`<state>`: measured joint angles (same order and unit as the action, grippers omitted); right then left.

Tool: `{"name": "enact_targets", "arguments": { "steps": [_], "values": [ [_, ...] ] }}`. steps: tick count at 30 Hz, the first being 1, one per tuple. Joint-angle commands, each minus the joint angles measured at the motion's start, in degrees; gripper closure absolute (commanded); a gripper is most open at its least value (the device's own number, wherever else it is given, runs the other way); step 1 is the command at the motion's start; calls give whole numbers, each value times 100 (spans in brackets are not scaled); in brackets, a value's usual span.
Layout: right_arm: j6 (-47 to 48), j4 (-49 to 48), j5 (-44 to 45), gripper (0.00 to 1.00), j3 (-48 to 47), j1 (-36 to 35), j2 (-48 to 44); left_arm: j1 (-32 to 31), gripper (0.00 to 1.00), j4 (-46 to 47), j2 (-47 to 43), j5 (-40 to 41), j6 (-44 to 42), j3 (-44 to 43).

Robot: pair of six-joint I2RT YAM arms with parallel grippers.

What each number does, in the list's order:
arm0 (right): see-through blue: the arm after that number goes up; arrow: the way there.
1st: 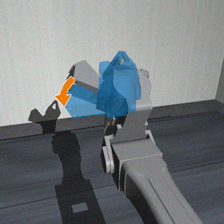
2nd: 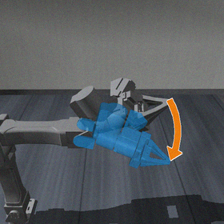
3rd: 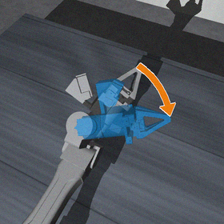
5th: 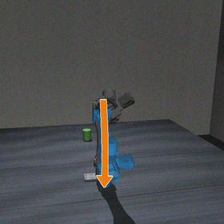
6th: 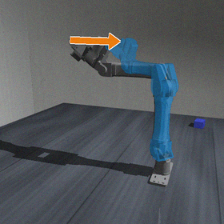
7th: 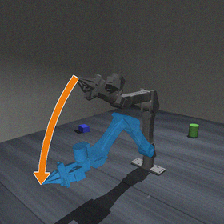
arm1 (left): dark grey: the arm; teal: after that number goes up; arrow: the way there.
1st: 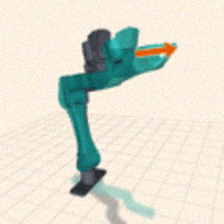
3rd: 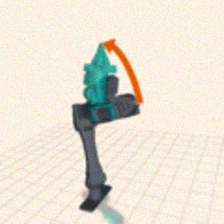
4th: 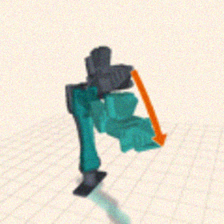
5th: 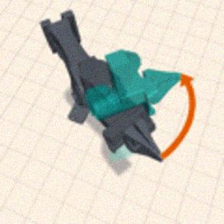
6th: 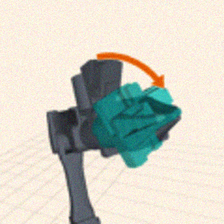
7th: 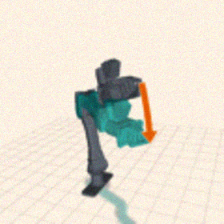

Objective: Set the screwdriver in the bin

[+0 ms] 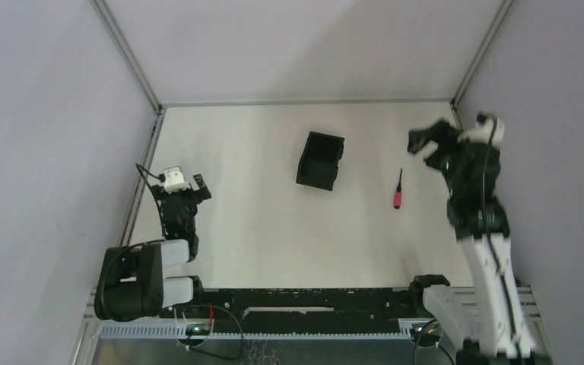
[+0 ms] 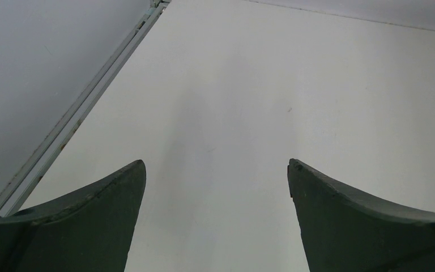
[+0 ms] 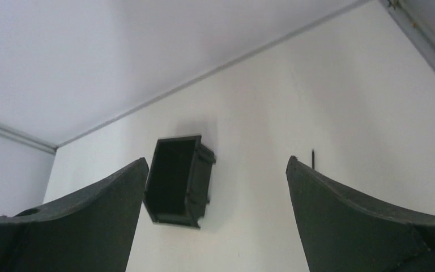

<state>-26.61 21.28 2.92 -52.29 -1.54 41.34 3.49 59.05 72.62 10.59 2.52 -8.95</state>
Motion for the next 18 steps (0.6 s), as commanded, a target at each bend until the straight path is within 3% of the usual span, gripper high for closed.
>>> {"name": "enact_targets", "arguments": {
  "steps": [1, 4, 9, 18],
  "values": [
    [902, 1764, -11, 0, -1791, -9, 2268, -24, 0, 175, -46, 42, -96, -209],
    [1143, 2382, 176, 0, -2409, 1, 3772, -24, 0, 177, -48, 44, -94, -204],
    [1297, 2300, 356, 3, -2285, 22, 5238, -26, 0, 177, -46, 40, -95, -204],
    [1323, 1846, 85, 25, -1820, 55, 6624, -24, 0, 177, -51, 40, -95, -206]
  ]
}}
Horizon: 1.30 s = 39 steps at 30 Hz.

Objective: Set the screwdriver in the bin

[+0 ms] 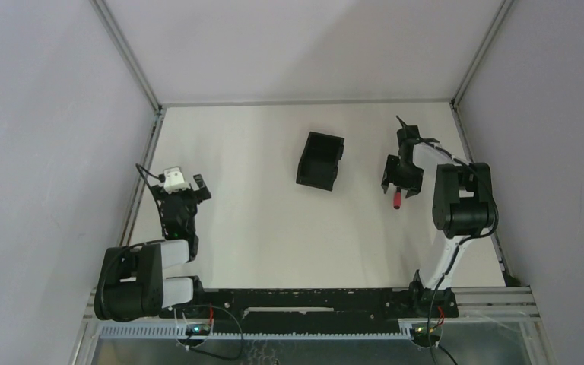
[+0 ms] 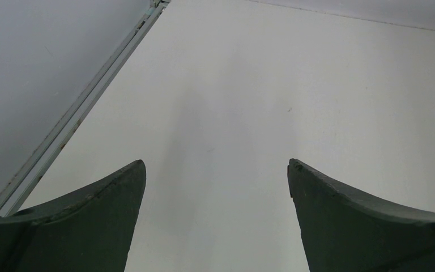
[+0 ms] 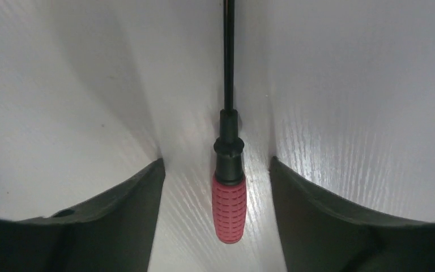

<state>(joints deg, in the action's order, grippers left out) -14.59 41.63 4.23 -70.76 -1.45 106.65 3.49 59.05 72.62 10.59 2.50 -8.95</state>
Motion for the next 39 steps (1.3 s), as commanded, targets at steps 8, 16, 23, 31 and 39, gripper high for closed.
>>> {"name": "enact_targets", "arguments": {
  "steps": [8, 16, 23, 31, 39],
  "values": [
    [301, 143, 155, 100, -248, 66, -32, -25, 0, 177, -46, 40, -94, -204],
    [492, 2332, 493, 100, -2454, 66, -545, -28, 0, 176, -46, 40, -92, -204],
    [334, 2970, 409, 100, -3399, 31, -694, -26, 0, 177, -46, 40, -96, -207],
    [-138, 2582, 13, 100, -3640, -799, -412, -29, 0, 177, -51, 40, -92, -204],
    [17, 2391, -50, 100, -5354, -2430, 942, -25, 0, 177, -46, 40, -96, -204]
  ]
}}
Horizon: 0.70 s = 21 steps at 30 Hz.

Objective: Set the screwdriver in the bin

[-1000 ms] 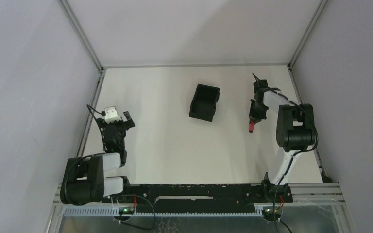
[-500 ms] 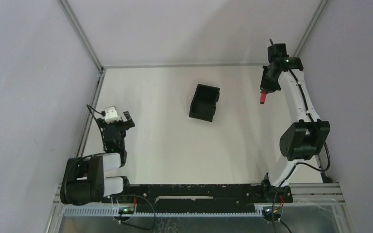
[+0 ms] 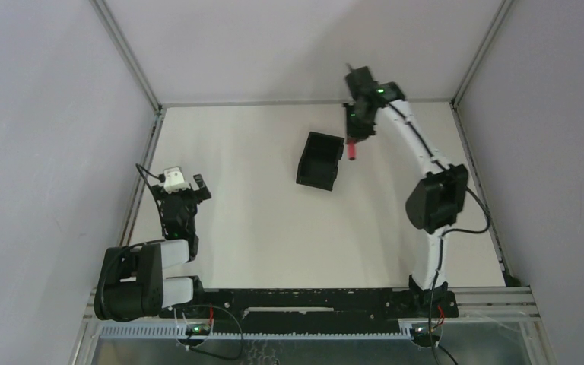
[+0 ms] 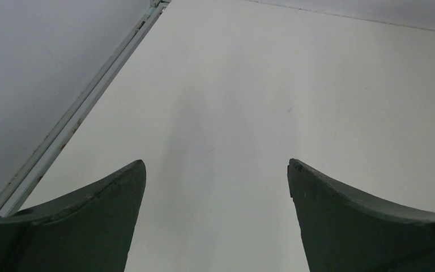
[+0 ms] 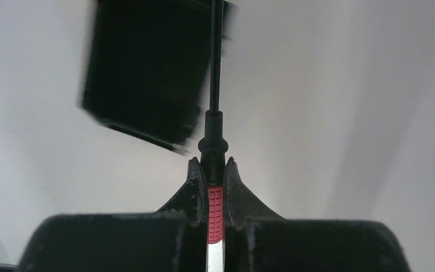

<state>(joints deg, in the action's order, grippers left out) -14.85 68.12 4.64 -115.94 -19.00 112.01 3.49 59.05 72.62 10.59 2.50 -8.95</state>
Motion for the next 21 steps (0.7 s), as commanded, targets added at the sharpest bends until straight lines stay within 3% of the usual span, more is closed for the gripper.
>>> {"name": "enact_targets", "arguments": {
  "steps": [1, 7, 21],
  "values": [
    [97, -318, -42, 100, -1045, -811, 548, -31, 0, 177, -46, 40, -92, -207],
    [135, -566, -8, 100, -1308, -1035, 1120, -31, 0, 177, -48, 41, -92, -207],
    [243, -1419, 311, 100, -162, -1088, 1844, -26, 0, 177, -47, 40, -92, -204]
  ]
}}
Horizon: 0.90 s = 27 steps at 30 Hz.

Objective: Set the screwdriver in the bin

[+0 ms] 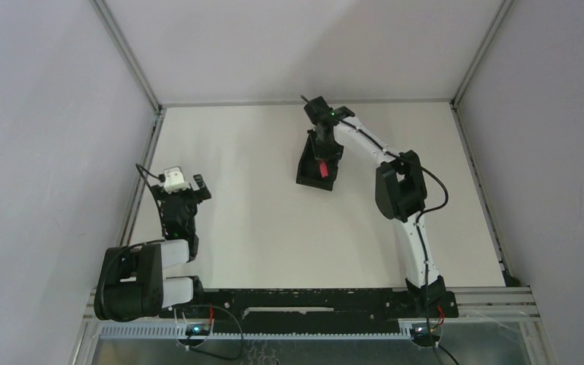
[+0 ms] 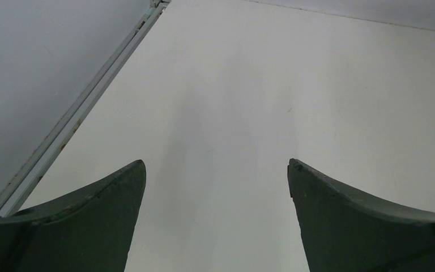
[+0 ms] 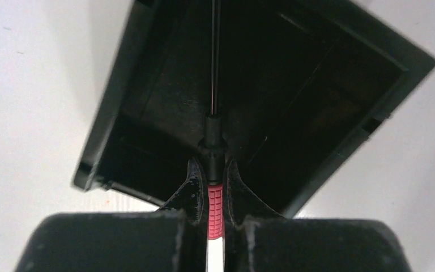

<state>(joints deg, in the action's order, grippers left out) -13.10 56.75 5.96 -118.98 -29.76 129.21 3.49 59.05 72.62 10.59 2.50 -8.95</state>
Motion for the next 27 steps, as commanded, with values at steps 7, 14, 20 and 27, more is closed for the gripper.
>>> {"name": "enact_targets", "arguments": {
  "steps": [7, 14, 20, 27],
  "values": [
    [-18, -471, 156, 93, 485, 26, 91, -23, 0, 177, -47, 44, -92, -206],
    [-44, -521, 29, 60, 482, 31, -193, -21, 0, 177, -46, 44, -96, -206],
    [16, -414, 85, 57, 259, 31, -797, -28, 0, 177, -47, 40, -92, -205],
    [77, -1043, -168, 2, 1200, 89, -2410, -28, 0, 177, -53, 45, -92, -204]
  ]
}}
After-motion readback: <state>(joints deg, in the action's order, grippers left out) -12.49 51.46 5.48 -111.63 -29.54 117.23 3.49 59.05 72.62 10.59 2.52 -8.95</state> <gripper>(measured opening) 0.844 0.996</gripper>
